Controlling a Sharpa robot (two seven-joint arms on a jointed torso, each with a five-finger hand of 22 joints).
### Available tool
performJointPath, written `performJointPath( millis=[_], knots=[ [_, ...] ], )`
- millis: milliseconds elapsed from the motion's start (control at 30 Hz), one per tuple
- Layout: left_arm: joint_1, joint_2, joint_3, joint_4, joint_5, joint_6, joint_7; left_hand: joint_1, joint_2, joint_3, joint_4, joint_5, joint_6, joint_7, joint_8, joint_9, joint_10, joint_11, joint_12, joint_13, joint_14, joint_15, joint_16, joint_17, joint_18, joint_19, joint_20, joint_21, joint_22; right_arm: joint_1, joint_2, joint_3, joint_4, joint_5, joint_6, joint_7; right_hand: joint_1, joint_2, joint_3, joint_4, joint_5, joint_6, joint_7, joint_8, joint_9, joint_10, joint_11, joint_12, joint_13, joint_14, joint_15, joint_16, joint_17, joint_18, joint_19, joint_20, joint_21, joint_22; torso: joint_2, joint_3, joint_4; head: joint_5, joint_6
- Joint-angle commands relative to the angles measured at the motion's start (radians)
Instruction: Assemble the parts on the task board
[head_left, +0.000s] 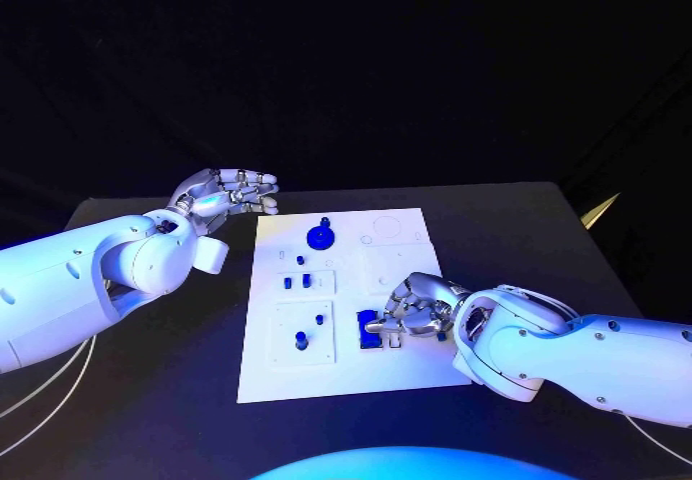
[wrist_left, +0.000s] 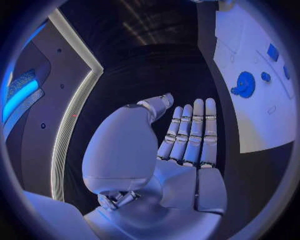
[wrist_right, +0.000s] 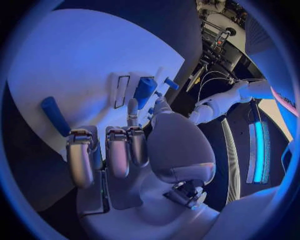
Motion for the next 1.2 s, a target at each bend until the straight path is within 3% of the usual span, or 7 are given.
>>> performJointPath(
  millis=[33, 333, 800, 933, 1200],
  knots=[
    [0.001, -0.001, 0.001, 0.000, 0.003, 0.011, 0.005, -0.001, 0.008, -0.002, 0.004, 0.003, -0.005, 0.031, 0.005, -0.001, -0.001, 0.005, -0.003, -0.001, 0.003, 0.000, -0.004, 0.001, 0.010, 0.004, 0.000, -0.004, -0.001, 0.000, -0.010, 0.000, 0.008, -0.006, 0.008, 0.105, 0.036, -0.003, 0.003, -0.007, 0.001, -0.006, -0.001, 0.007, -0.002, 0.074, -0.005, 0.003, 0.225, 0.094, -0.003, 0.000, 0.214, -0.014, 0.103, -0.005, 0.004, 0.263, 0.000, -0.0007, -0.0007, 0.000, 0.001],
    [0.001, -0.002, 0.001, 0.001, 0.003, 0.010, 0.006, -0.001, 0.008, -0.002, 0.004, 0.003, -0.005, 0.031, 0.005, -0.001, -0.001, 0.005, -0.003, -0.002, 0.003, 0.000, -0.005, 0.001, 0.010, 0.004, 0.000, -0.005, -0.002, -0.001, -0.024, -0.001, 0.022, -0.010, 0.047, 0.127, 0.124, -0.043, 0.039, -0.007, 0.002, 0.005, -0.005, 0.013, -0.006, 0.077, -0.009, 0.009, 0.229, 0.095, -0.006, 0.002, 0.218, -0.014, 0.103, -0.007, 0.004, 0.263, 0.000, -0.0004, 0.0002, 0.001, -0.002],
    [0.001, -0.002, 0.001, 0.001, 0.003, 0.010, 0.006, -0.001, 0.008, -0.002, 0.004, 0.003, -0.005, 0.031, 0.005, -0.001, -0.001, 0.005, -0.003, -0.002, 0.003, 0.000, -0.005, 0.001, 0.010, 0.004, 0.000, -0.005, -0.002, -0.004, -0.010, -0.002, 0.004, -0.037, 0.057, 0.065, 0.162, -0.050, 0.066, -0.004, 0.005, 0.017, -0.011, 0.021, -0.007, 0.079, -0.014, 0.012, 0.231, 0.096, -0.009, 0.003, 0.221, -0.014, 0.103, -0.010, 0.004, 0.263, 0.001, -0.0006, 0.0017, 0.003, -0.007],
    [0.001, -0.002, 0.001, 0.001, 0.003, 0.012, 0.007, 0.000, 0.008, -0.002, 0.004, 0.003, -0.006, 0.031, 0.005, -0.001, -0.002, 0.005, -0.003, -0.002, 0.002, 0.000, -0.005, 0.001, 0.010, 0.005, 0.000, -0.007, -0.003, -0.005, -0.002, -0.003, -0.003, -0.047, 0.052, 0.050, 0.191, -0.050, 0.083, -0.005, 0.004, 0.019, -0.014, 0.023, -0.009, 0.079, -0.017, 0.012, 0.231, 0.095, -0.012, 0.002, 0.220, -0.014, 0.103, -0.012, 0.004, 0.263, 0.001, -0.0008, 0.0013, 0.003, -0.003],
    [0.001, -0.003, 0.001, 0.002, 0.003, 0.013, 0.007, 0.000, 0.008, -0.002, 0.004, 0.003, -0.006, 0.031, 0.005, -0.001, -0.002, 0.005, -0.003, -0.002, 0.002, 0.000, -0.005, 0.001, 0.010, 0.005, 0.000, -0.007, -0.003, -0.006, 0.007, -0.003, -0.014, -0.068, 0.032, 0.019, 0.224, -0.047, 0.100, -0.008, 0.003, 0.023, -0.018, 0.025, -0.012, 0.081, -0.020, 0.015, 0.233, 0.096, -0.014, 0.003, 0.222, -0.014, 0.103, -0.014, 0.004, 0.263, 0.000, -0.0010, 0.0002, 0.005, -0.009]
  ],
)
